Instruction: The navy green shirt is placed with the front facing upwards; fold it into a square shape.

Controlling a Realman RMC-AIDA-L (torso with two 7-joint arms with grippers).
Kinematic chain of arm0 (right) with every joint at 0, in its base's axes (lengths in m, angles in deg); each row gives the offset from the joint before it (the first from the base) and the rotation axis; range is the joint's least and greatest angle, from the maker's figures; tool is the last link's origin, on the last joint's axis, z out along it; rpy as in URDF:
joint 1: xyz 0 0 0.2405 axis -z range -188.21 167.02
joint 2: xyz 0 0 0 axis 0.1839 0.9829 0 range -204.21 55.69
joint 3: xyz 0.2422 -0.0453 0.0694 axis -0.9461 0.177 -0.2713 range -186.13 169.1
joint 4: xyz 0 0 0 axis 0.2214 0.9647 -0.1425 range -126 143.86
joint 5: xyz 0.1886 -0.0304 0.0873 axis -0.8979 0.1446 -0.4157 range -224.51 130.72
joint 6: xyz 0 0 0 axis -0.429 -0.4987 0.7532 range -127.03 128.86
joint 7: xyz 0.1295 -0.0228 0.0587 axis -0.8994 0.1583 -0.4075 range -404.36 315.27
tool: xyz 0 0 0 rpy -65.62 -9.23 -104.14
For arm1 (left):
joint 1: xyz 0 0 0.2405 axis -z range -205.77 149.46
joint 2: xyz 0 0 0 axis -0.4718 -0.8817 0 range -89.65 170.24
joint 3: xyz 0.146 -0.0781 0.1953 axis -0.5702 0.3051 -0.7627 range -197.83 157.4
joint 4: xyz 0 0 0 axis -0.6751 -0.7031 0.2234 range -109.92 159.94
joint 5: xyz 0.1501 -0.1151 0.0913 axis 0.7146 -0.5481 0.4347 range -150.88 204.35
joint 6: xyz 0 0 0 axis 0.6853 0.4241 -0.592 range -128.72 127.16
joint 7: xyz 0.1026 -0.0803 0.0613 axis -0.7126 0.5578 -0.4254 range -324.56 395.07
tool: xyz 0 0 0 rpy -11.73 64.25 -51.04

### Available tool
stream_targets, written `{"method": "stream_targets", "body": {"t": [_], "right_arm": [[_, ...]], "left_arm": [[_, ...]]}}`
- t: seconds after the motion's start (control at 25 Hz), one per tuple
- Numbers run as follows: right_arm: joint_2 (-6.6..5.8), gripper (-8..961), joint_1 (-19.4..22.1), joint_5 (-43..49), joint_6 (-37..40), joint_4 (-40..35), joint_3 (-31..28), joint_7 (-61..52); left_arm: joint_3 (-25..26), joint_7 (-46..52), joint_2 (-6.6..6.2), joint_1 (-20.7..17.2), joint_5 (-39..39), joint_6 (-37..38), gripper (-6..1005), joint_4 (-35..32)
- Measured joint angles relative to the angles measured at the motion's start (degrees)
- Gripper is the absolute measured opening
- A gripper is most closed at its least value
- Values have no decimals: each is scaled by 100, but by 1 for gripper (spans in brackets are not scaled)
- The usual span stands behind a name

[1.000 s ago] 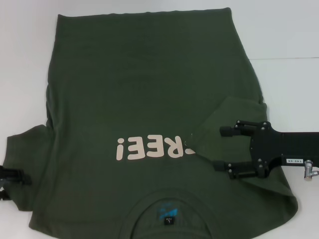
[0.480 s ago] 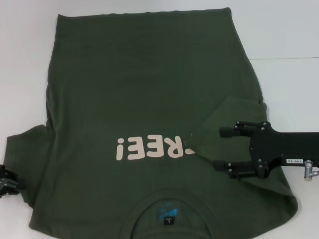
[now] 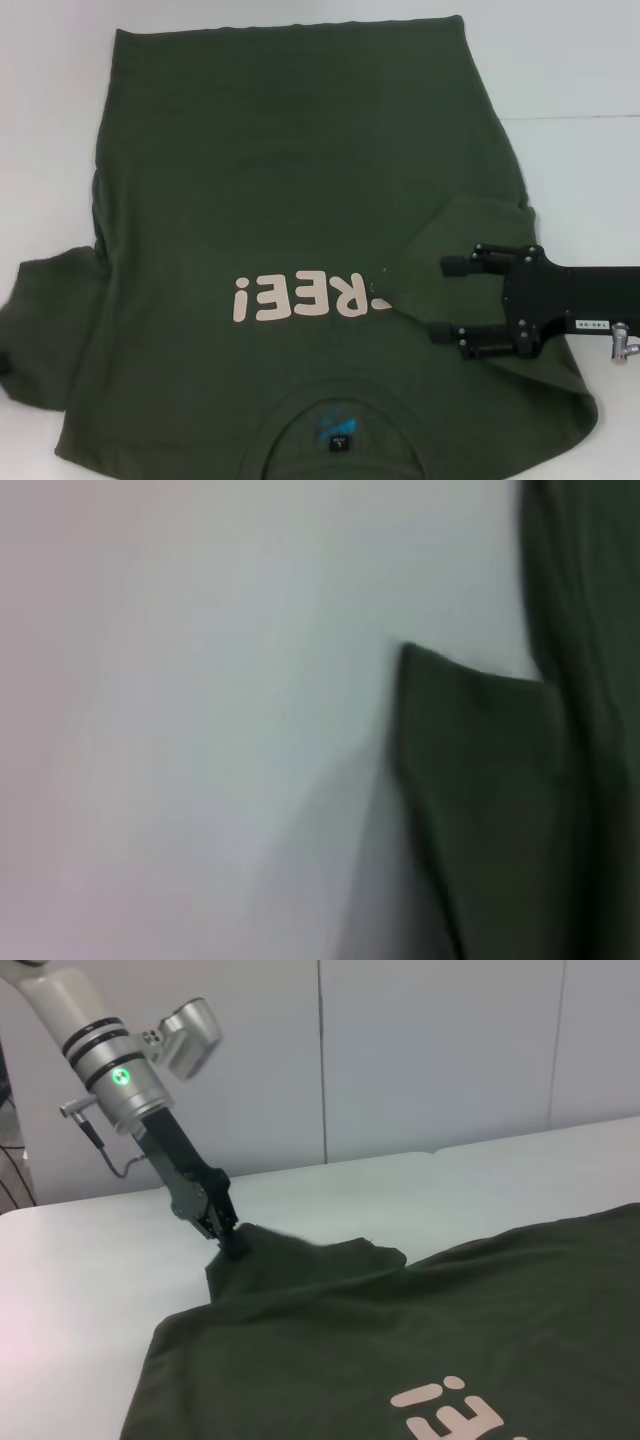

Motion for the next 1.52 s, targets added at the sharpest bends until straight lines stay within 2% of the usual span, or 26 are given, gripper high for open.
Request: {"method": "stream_targets", "body": {"t": [0.28,0.6,0.8,1.24,1.4,1.52], "right_arm": [[0,860,32,-19,-10,56,-8,-3],[9,860,13,-18,-37,142,-9,-4],[9,861,7,-4,-45,145,-7,-4],[9,861,25,-11,-45,211,1,-4],[9,861,20,-2,-43,211,0,-4],[8,861,18,1,-44,212,0,-4]], "left_arm": [[134,5,-27,-23,624,-367,17,-218],[77,-40,-35,48,604,-639,17,-259],[-44,-71,-75,234,600,-864,17,-233],[-92,-77,-90,228,647,-1265,17,-227],[-97,-79,-90,235,634,-1163,16,-246],[-102,-99,-105,284,373,-664,16,-268]]}}
